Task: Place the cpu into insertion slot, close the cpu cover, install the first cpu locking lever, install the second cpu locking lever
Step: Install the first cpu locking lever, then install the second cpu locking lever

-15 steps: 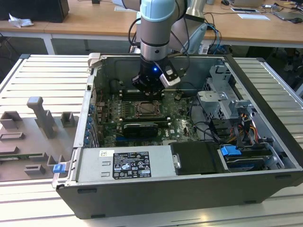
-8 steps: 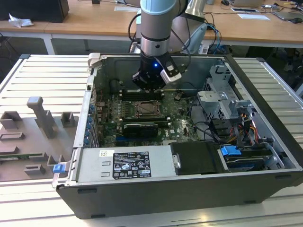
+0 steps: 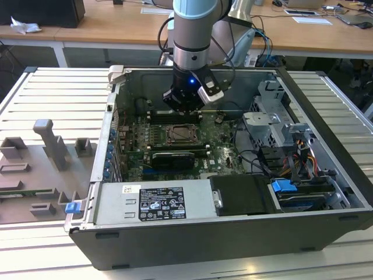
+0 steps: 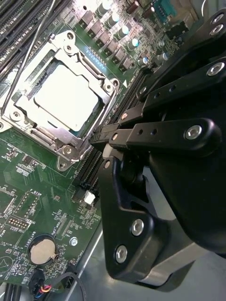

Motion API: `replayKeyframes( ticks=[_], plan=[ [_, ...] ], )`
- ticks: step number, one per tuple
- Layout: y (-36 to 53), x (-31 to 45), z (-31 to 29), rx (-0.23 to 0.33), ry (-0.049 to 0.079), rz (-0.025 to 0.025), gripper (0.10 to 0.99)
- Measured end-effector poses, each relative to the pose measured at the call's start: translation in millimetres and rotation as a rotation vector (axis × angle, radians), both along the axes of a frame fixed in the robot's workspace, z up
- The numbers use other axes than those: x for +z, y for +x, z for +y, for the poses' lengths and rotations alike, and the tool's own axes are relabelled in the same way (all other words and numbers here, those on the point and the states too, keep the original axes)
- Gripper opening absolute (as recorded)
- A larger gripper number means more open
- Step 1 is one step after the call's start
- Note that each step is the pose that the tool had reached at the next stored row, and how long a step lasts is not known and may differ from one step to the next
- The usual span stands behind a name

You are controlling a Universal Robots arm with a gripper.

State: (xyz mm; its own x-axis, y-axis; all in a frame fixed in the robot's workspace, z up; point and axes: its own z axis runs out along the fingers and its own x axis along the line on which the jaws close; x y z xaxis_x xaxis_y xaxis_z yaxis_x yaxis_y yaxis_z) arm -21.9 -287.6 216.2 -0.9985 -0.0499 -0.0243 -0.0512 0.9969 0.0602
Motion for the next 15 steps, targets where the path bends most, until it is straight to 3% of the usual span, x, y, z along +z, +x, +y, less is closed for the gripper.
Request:
replayKeyframes(
  ticks=[15],
  plan=[
    [0.0,0.0,-2.6,0.000,0.000,0.0000,0.106]
  ],
)
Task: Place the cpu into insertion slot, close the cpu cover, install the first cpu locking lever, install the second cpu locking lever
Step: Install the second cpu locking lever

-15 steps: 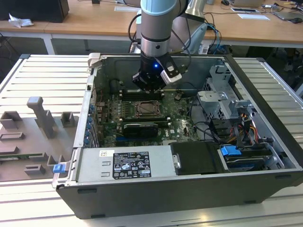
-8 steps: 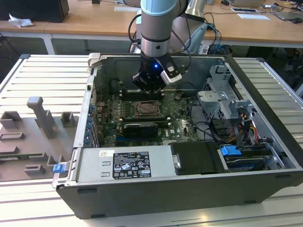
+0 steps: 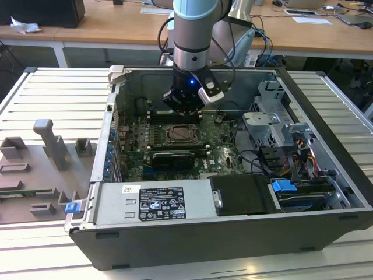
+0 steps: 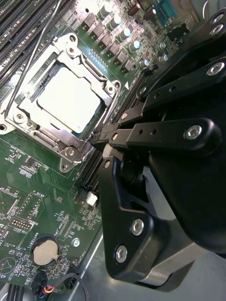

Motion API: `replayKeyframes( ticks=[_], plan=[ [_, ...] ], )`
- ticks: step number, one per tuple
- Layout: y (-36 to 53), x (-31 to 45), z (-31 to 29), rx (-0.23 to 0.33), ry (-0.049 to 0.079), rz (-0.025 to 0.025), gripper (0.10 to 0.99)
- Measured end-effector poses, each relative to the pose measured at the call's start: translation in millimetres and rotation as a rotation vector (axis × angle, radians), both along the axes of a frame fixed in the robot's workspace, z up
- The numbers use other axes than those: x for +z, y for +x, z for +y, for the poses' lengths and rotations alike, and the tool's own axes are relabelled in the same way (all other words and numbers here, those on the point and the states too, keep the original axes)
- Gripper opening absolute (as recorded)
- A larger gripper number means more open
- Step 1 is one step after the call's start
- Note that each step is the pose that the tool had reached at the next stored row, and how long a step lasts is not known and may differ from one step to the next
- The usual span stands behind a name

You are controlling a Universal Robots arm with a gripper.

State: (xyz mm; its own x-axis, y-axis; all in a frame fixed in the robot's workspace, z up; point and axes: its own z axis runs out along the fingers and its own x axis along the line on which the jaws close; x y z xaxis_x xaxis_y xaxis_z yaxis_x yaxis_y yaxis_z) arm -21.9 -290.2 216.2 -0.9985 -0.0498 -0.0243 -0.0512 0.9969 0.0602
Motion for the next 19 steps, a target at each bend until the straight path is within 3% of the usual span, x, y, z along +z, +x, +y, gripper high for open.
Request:
replayKeyframes(
  ticks=[12,14,19],
  plan=[
    [0.0,0.3,-5.4,0.000,0.000,0.0001,0.106],
    [0.0,4.1,-5.4,0.000,0.000,0.0001,0.106],
    [0.0,25.8,-5.4,0.000,0.000,0.0000,0.106]
  ],
)
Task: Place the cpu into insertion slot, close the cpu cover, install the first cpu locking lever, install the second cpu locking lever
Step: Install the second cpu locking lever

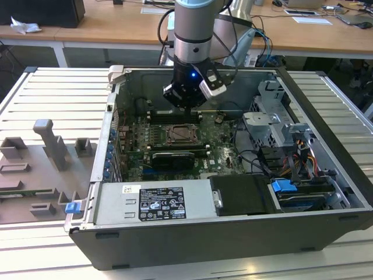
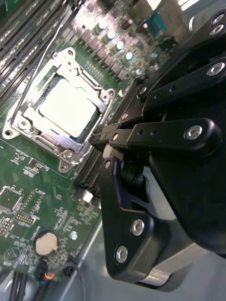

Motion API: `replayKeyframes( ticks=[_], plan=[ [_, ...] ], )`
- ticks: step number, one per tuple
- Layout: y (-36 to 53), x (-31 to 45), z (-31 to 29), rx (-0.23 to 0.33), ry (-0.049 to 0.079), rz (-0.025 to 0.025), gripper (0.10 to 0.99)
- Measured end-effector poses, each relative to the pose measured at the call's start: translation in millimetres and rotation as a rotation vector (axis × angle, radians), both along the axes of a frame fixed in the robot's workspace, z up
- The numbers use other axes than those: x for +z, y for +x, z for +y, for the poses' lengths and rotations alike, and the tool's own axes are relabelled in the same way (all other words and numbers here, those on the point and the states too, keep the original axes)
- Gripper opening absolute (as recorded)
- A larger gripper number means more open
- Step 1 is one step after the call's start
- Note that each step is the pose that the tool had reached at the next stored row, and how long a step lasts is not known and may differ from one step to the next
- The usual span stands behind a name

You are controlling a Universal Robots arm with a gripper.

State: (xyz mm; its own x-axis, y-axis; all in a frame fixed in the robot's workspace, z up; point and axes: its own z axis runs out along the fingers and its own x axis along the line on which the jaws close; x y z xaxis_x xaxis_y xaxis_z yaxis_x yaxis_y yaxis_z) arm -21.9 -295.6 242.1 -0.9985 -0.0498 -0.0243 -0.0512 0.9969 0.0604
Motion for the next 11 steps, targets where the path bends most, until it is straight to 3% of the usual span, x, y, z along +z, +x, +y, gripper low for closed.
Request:
replayKeyframes(
  ticks=[2,11],
  plan=[
    [0.0,3.9,-0.1,0.000,0.000,0.0000,0.106],
    [0.0,3.5,-10.3,0.000,-0.004,0.0009,0.106]
  ],
)
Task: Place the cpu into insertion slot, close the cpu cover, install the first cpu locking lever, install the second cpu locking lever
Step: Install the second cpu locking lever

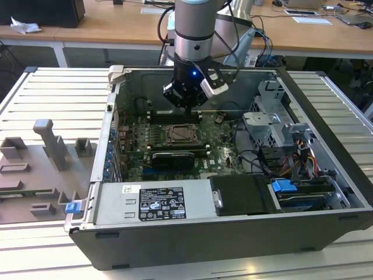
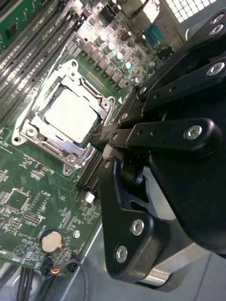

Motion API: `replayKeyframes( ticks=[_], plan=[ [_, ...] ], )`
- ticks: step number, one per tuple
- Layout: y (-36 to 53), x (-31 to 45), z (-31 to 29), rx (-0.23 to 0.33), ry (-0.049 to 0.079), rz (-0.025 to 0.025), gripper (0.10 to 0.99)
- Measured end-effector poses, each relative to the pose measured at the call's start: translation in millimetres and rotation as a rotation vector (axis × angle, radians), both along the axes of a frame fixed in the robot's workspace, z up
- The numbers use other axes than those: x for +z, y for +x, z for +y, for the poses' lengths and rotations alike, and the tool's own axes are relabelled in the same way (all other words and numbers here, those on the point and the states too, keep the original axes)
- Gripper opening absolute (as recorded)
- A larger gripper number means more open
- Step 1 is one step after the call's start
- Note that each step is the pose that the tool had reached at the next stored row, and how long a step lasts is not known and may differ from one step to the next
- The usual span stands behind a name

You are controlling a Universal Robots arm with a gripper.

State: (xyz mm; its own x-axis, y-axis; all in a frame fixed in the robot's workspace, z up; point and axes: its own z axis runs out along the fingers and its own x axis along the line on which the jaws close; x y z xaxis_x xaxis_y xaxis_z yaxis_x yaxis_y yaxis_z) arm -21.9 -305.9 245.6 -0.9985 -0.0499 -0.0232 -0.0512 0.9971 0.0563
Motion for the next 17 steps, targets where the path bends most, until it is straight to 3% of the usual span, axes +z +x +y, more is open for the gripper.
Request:
replayKeyframes(
  ticks=[4,9,12,17],
  plan=[
    [0.0,-0.8,-6.3,0.000,-0.003,0.0019,0.106],
    [0.0,0.0,-6.7,0.000,-0.002,0.0019,0.106],
    [0.0,0.1,-10.5,0.000,-0.002,0.0020,0.106],
    [0.0,-0.5,-30.5,0.000,-0.002,0.0020,0.106]
  ],
)
